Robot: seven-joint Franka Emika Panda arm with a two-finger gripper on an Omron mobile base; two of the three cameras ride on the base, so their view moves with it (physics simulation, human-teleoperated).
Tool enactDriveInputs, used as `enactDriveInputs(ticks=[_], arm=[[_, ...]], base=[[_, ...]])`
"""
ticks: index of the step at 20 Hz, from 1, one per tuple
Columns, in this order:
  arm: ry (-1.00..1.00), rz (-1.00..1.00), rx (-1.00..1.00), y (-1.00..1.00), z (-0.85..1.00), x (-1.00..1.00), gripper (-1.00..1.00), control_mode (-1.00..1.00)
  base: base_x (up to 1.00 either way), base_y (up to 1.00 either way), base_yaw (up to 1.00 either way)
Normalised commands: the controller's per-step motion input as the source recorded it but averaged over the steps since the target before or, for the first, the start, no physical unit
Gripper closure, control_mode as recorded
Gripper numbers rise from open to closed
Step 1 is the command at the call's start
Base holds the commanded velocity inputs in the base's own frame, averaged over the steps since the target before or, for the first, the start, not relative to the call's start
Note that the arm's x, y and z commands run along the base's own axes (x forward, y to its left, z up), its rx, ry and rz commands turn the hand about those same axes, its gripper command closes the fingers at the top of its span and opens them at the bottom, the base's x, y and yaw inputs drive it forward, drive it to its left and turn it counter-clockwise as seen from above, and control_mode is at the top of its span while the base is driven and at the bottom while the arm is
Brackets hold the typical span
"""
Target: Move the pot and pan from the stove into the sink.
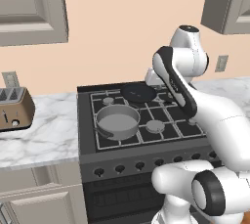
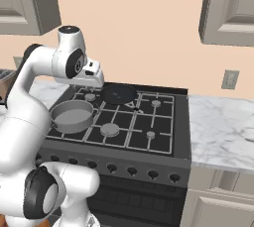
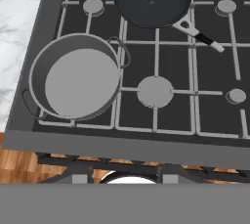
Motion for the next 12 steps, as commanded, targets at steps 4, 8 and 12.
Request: enactDriveInputs(ticks=[4, 8, 12], arm=[[-0.01, 0.00, 0.00, 0.00, 0.00, -0.09, -1.00, -1.00], [0.00, 0.00, 0.00, 0.08, 0.00, -0.18, -1.00, -1.00], [0.00, -0.02, 0.00, 0.15, -0.07, -0.16, -1.00, -1.00]], base=[[0.00, 0.00, 0.00], [0.00, 0.00, 0.00], [0.00, 0.00, 0.00]])
